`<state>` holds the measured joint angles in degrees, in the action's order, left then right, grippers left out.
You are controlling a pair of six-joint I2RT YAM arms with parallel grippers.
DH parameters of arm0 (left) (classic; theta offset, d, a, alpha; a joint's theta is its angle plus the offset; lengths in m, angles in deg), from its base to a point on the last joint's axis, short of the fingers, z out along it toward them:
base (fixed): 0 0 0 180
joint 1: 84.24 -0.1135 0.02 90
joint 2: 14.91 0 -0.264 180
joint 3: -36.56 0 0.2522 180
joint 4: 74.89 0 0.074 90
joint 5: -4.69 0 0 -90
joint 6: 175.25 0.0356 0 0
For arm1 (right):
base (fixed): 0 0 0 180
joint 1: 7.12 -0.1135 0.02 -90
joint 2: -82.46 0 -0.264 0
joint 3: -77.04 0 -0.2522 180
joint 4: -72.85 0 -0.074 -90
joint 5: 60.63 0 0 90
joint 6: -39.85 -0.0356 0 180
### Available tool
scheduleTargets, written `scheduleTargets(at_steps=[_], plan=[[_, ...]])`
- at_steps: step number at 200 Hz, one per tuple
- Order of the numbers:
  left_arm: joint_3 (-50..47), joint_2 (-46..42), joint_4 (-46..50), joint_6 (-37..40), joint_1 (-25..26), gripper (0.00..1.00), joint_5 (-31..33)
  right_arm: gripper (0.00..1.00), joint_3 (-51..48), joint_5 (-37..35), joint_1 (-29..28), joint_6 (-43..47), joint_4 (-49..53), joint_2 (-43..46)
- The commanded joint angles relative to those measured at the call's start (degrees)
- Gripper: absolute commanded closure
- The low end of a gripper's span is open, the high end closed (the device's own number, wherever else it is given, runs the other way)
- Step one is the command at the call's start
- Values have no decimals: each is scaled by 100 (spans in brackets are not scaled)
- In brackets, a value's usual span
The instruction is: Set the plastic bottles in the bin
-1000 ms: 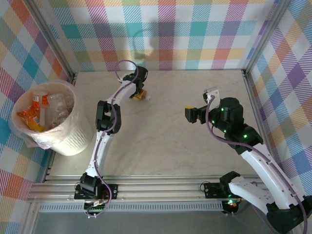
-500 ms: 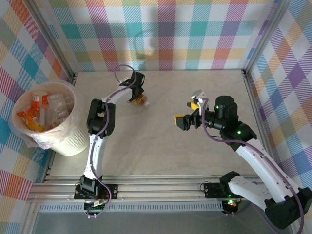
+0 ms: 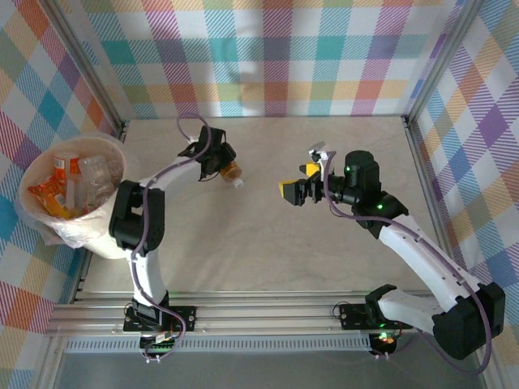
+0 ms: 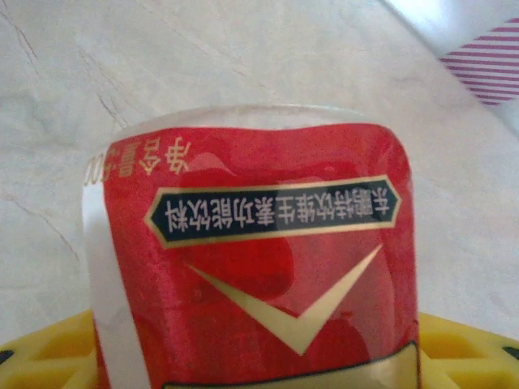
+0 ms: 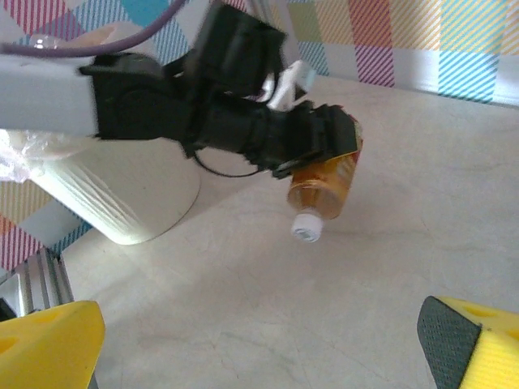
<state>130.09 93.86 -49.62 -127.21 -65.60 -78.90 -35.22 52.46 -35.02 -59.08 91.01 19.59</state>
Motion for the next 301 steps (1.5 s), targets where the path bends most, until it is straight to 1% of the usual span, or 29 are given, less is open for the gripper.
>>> scheduleTargets(at_steps=[1,26,53,87,120,156,187,204,216,232,242,248,266,301], plan=[[-443,-776,-223,306,-27,51,-308,0,-48,-380,-40,-381,-685,-6],[-851,-1727,-65,578,-2,51,-221,0,-240,-655,-40,-606,-1150,-14],[-1021,-2725,358,900,-1,51,-89,0,-233,-423,-41,-717,-1392,-173],[-816,-3771,1180,1432,-13,51,117,0,-102,-340,-40,-1000,-1587,-459],[-389,-4483,1840,1849,-36,51,472,0,4,-314,-40,-1117,-1735,-631],[314,-4895,2602,2488,-94,50,1392,0,121,-256,-40,-1185,-1752,-781],[1077,-4769,3438,2669,-214,50,2763,0,139,-227,-40,-1257,-1856,-873],[1321,-4708,3487,2850,-301,50,3292,0,182,-183,-37,-1278,-1884,-932],[1493,-4636,3502,3074,-382,50,3817,0,246,-132,-40,-1302,-1857,-976],[1660,-4586,3493,3376,-635,50,4567,0,330,-65,-44,-1326,-1791,-1008],[1586,-4626,3291,3606,-929,50,4738,0,350,-35,-40,-1318,-1777,-1008],[1532,-4649,3202,3668,-1172,50,4675,0,349,-34,-42,-1322,-1784,-1009],[1516,-4630,3197,3709,-1946,50,4229,0,359,-41,-39,-1291,-1788,-1024],[1367,-4459,3294,3647,-3200,51,3788,0,527,25,-42,-1321,-1744,-1137]])
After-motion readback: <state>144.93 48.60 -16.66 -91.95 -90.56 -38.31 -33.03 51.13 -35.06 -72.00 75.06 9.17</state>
